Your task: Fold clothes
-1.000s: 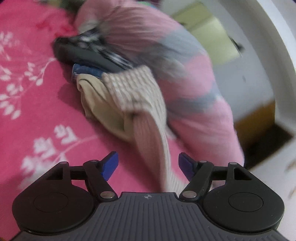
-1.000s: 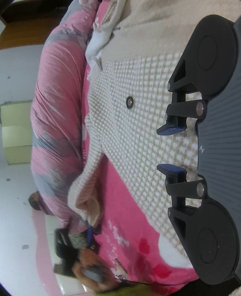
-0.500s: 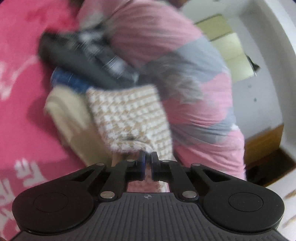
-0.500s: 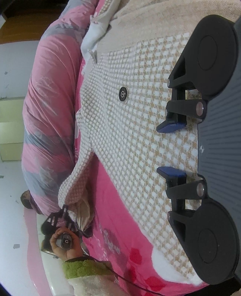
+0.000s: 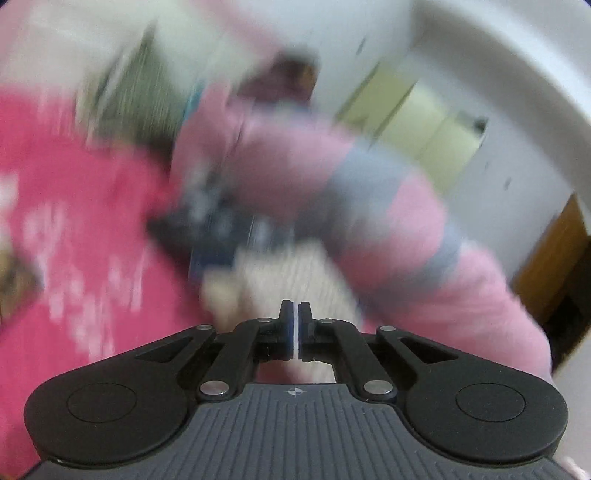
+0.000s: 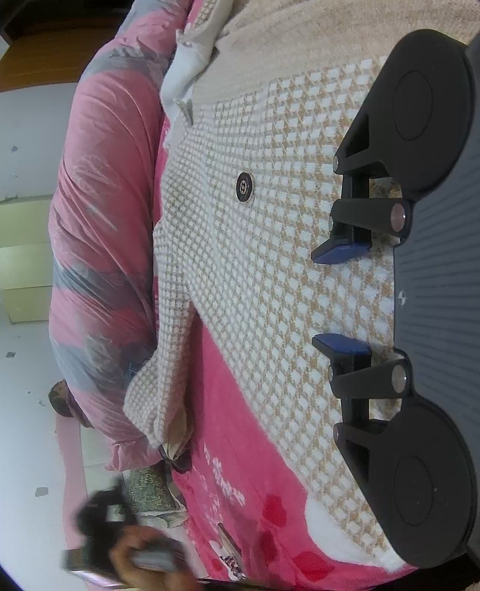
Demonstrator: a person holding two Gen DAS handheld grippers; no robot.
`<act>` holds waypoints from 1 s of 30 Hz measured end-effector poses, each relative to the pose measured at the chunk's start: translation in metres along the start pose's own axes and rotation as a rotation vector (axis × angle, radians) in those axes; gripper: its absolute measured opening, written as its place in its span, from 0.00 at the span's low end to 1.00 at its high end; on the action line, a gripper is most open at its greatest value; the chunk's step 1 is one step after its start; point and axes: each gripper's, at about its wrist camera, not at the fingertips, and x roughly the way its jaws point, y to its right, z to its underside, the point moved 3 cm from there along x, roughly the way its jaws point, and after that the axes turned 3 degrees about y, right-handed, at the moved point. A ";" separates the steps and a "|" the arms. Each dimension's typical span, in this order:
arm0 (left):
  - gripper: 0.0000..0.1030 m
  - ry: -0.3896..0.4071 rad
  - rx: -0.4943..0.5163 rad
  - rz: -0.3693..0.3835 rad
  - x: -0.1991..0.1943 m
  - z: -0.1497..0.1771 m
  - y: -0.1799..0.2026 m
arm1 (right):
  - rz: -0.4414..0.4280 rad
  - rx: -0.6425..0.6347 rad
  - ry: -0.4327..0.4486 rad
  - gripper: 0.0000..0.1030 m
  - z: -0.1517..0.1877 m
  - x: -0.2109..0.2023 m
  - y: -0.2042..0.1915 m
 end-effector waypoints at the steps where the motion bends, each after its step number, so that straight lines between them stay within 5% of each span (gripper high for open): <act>1: 0.30 -0.072 -0.046 0.022 0.011 0.007 -0.008 | 0.001 -0.001 0.000 0.43 0.000 0.000 0.000; 3: 0.44 -0.166 -0.154 0.069 0.029 0.017 -0.020 | 0.009 -0.011 0.000 0.43 0.000 0.000 -0.002; 7: 0.56 -0.209 -0.379 0.147 0.064 0.020 -0.033 | 0.025 -0.035 -0.003 0.43 0.001 0.000 -0.005; 11: 0.57 -0.236 -0.386 0.135 0.095 0.013 -0.028 | 0.030 -0.040 -0.004 0.44 0.001 0.001 -0.006; 15: 0.06 -0.219 -0.320 0.101 0.110 0.005 -0.008 | 0.030 -0.033 -0.005 0.45 0.001 0.002 -0.006; 21: 0.05 0.086 -0.219 0.225 0.028 -0.013 0.041 | 0.035 -0.039 -0.004 0.45 0.002 0.001 -0.007; 24: 0.07 0.160 -0.123 0.115 -0.013 0.022 0.035 | 0.032 -0.032 0.001 0.45 0.003 0.000 -0.006; 28: 0.16 -0.164 -0.258 -0.158 0.018 0.076 -0.036 | 0.029 -0.030 0.002 0.45 0.002 0.000 -0.005; 30: 0.17 -0.185 -0.374 -0.126 0.010 0.077 -0.060 | 0.027 -0.030 -0.002 0.45 0.002 0.001 -0.004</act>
